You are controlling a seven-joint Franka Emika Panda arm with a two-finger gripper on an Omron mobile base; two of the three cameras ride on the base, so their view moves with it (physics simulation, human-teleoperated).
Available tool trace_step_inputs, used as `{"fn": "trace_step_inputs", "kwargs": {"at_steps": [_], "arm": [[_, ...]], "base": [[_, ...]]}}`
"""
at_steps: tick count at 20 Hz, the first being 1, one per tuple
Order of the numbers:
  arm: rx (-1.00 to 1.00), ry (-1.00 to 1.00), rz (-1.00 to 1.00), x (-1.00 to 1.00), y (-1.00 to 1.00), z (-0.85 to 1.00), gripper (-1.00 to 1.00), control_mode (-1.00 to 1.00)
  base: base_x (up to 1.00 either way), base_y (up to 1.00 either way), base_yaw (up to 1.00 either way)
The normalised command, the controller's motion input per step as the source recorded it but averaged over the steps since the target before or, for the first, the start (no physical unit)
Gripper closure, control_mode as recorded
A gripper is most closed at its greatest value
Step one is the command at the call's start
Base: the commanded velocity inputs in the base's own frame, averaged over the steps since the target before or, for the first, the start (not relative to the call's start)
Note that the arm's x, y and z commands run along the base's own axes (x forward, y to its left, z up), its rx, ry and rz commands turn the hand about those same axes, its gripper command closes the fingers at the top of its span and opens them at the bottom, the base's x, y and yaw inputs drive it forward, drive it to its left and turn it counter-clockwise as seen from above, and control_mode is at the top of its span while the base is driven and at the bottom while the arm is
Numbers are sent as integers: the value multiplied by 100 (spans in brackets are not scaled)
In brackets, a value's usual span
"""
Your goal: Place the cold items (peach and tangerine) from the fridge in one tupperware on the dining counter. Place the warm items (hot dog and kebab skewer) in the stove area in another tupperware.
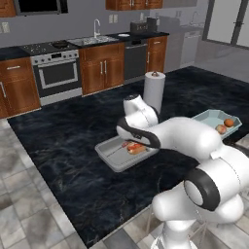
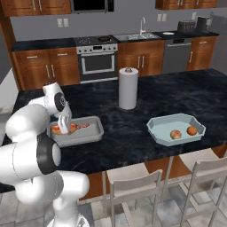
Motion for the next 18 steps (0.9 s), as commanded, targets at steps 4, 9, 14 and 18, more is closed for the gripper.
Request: {"fn": "trace_step_inputs", "kwargs": {"at_steps": [4,9,14,18], "arm": [[0,0,8,34,0,-34,100,-100],[0,0,10,43,0,-29,100,-100],[0,0,5,43,0,-13,100,-100],[0,0,1,32,0,-16,100,-100]], "base": [[0,0,0],[0,0,0],[0,0,0],[0,0,0]]}}
